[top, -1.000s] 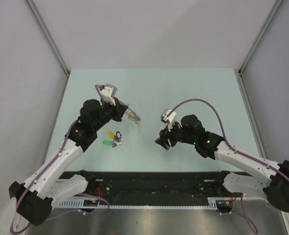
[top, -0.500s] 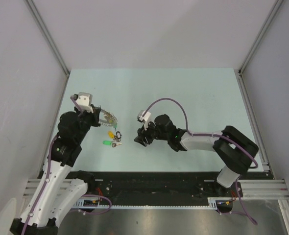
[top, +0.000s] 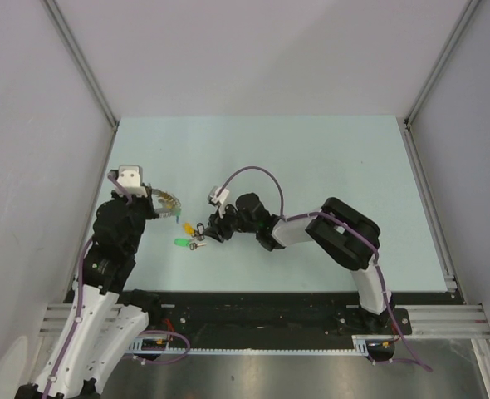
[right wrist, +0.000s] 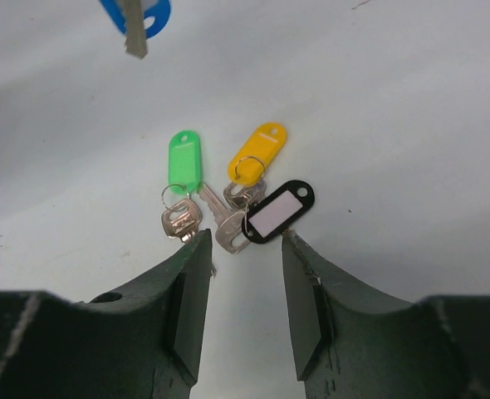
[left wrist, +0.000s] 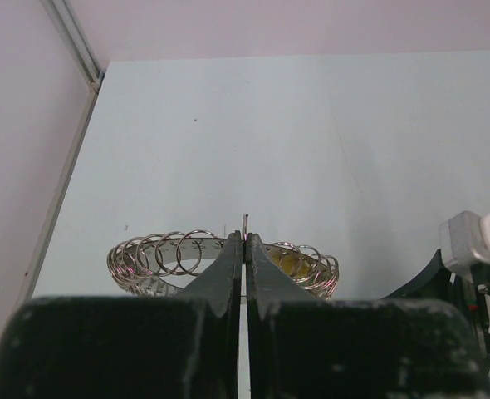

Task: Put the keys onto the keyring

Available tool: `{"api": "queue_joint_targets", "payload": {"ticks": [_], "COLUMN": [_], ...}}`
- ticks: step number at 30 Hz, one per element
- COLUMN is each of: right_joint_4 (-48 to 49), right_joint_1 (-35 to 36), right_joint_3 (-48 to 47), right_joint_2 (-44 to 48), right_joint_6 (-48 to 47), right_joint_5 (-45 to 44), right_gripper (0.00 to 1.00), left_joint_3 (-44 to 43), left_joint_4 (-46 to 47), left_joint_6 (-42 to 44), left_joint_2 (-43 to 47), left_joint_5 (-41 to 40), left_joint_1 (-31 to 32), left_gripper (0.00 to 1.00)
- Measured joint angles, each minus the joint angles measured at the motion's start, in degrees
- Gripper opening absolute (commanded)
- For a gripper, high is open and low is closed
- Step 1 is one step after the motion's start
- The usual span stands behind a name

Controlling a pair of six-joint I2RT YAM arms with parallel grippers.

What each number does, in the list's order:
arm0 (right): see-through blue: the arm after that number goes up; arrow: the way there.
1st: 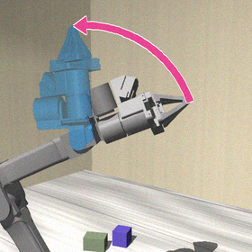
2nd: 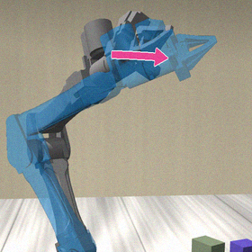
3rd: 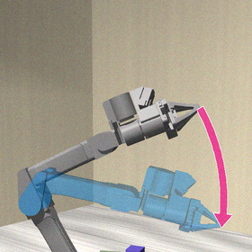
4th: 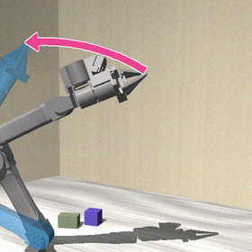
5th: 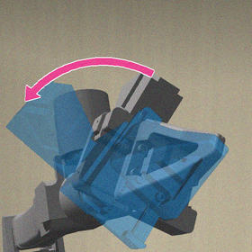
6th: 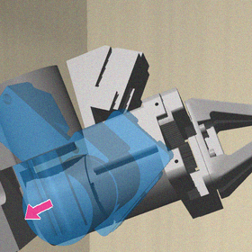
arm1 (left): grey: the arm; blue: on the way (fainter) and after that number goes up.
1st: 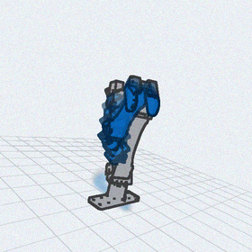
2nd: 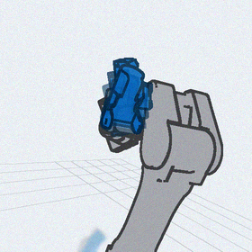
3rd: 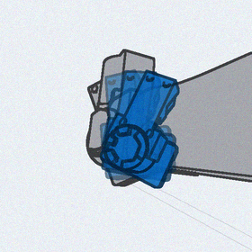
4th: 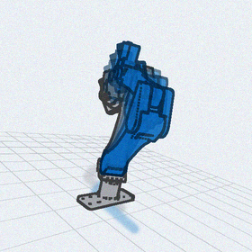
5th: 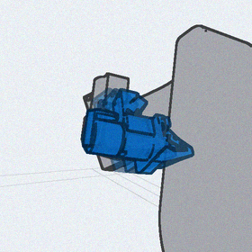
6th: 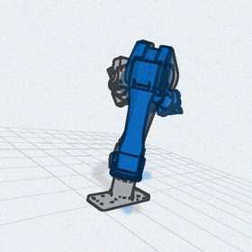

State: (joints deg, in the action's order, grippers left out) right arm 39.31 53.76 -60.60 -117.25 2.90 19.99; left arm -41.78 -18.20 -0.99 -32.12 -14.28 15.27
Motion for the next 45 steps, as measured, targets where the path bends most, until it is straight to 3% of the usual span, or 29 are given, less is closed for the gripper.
{"api": "queue_joint_targets", "payload": {"ticks": [8,14,20,24,29,36,45], "right_joint_4": [0.0,-0.2,-0.8,-1.5,-3.6,-14.4,-31.2], "right_joint_1": [1.3,1.3,1.3,1.3,1.2,-0.4,-5.9], "right_joint_3": [-4.7,-6.1,-6.9,-7.2,-7.6,-4.4,2.3], "right_joint_2": [-5.3,-7.2,-8.2,-8.2,-8.0,0.0,15.6], "right_joint_6": [-1.2,-1.6,-1.7,-2.8,-4.1,-7.1,-11.2], "right_joint_5": [-0.2,-1.0,-1.1,-1.0,-1.0,-2.6,-15.4], "right_gripper": [0.42,0.34,0.20,0.01,0.00,0.00,0.00], "left_joint_3": [0.1,0.1,0.1,0.2,0.5,0.7,0.8], "left_joint_4": [0.0,0.0,0.0,0.0,0.0,0.0,0.0], "left_joint_6": [0.0,0.0,0.0,0.0,0.0,0.0,1.0], "left_joint_2": [0.4,0.4,0.6,0.7,0.8,1.1,1.4], "left_joint_5": [-1.0,-1.0,-0.8,-0.5,-0.4,0.0,1.0], "left_joint_1": [-0.1,-0.1,-0.1,-0.2,-0.2,-0.2,-0.2], "left_gripper": [0.00,0.00,0.00,0.01,0.00,0.00,0.01]}}
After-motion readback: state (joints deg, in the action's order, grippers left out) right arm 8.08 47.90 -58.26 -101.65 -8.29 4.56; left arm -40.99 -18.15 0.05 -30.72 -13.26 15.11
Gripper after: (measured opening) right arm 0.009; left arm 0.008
